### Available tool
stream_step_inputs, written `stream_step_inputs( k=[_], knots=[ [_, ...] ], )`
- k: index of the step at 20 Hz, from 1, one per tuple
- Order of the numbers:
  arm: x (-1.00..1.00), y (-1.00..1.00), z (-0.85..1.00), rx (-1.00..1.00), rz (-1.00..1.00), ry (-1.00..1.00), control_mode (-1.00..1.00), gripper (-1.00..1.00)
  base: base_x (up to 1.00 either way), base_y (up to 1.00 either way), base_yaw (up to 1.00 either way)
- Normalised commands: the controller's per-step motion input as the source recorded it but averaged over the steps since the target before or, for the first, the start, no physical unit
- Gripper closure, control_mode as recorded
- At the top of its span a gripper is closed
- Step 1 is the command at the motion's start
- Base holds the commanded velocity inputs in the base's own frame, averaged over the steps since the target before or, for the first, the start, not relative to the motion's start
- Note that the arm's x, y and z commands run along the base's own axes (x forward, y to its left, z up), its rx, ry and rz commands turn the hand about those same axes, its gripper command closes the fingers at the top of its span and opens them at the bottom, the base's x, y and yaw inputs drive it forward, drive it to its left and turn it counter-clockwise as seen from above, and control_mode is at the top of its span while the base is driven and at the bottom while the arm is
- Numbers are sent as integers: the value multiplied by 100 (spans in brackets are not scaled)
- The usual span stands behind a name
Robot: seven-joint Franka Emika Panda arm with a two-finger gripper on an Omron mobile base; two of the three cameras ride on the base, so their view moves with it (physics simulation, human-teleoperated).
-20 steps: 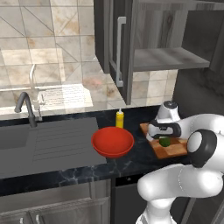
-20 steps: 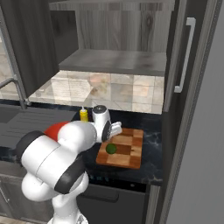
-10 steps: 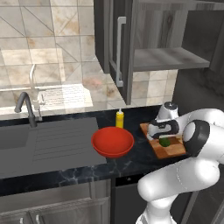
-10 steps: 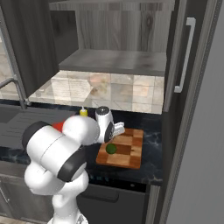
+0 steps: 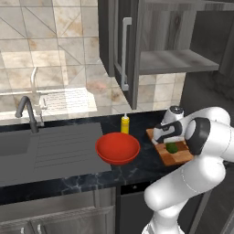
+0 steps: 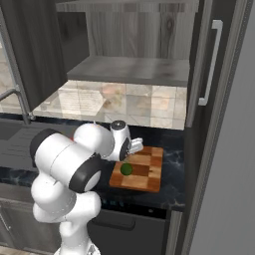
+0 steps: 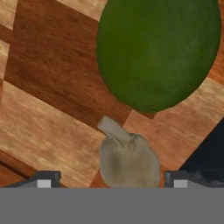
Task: Open the cabinet. Place the bowl and condiment on the counter. Then place the lime and garlic on the cutting board.
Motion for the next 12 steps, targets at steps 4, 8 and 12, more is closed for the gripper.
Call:
stream_step_inputs(
  k=[4,8,12],
  knots=[
    [0,-16,9,0,1,-3,-100,-100,0,0,0],
    [-5,-3,35,0,0,-4,-100,-100,0,0,0],
    [-3,0,58,0,0,-3,-100,-100,0,0,0]
  ],
)
